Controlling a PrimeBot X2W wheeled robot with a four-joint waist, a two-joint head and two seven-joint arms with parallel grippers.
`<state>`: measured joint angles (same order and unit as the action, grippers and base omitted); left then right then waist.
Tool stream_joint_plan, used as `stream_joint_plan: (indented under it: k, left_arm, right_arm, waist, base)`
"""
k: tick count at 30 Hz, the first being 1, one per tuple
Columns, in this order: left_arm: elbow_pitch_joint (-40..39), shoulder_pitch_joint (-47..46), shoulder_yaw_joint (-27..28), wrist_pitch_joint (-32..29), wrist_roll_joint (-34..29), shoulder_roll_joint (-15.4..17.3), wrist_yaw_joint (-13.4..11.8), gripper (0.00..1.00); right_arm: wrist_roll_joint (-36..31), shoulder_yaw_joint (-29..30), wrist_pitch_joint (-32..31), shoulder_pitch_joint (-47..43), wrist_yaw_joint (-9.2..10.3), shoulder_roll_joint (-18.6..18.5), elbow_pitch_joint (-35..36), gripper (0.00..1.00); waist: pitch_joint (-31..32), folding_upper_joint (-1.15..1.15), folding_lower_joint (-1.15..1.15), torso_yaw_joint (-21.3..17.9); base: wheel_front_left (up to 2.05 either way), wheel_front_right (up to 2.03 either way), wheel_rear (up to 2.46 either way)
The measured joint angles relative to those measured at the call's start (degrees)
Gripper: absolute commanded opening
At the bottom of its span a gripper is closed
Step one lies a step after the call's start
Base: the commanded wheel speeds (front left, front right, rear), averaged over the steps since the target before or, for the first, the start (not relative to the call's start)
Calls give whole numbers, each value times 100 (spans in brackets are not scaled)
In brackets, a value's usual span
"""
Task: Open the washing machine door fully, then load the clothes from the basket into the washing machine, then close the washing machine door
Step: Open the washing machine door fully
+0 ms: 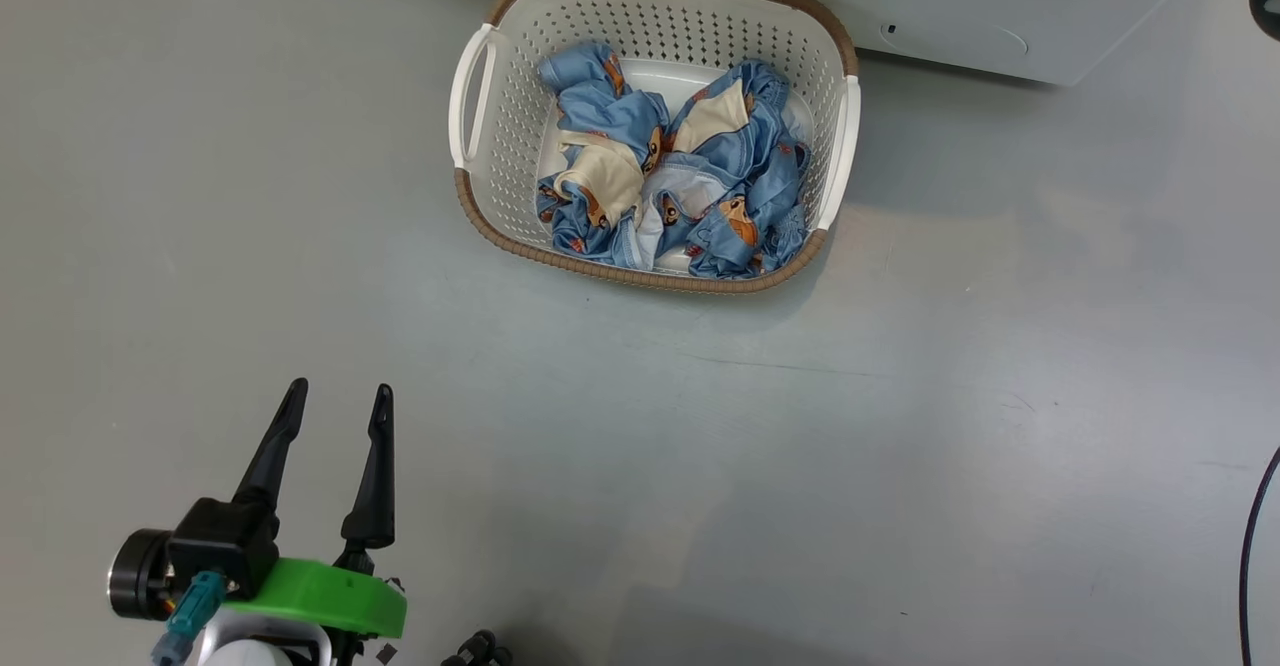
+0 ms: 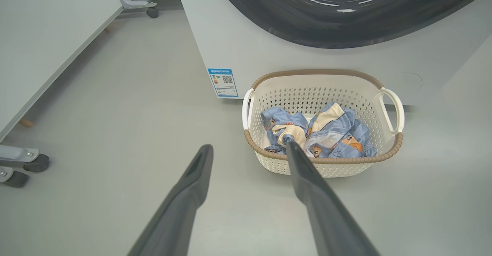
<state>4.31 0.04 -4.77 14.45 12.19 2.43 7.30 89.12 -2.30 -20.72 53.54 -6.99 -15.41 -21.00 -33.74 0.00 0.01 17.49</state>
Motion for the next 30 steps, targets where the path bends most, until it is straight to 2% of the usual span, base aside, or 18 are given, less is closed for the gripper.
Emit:
stream_joint_plan:
  k: [30]
  left_arm:
    - [209, -5, -57, 0, 1, -16, 0, 100]
  right_arm:
    - [123, -335, -751, 384, 0, -108, -378, 0]
  waist:
    - [132, 0, 0, -80]
  base:
    - [0, 0, 0]
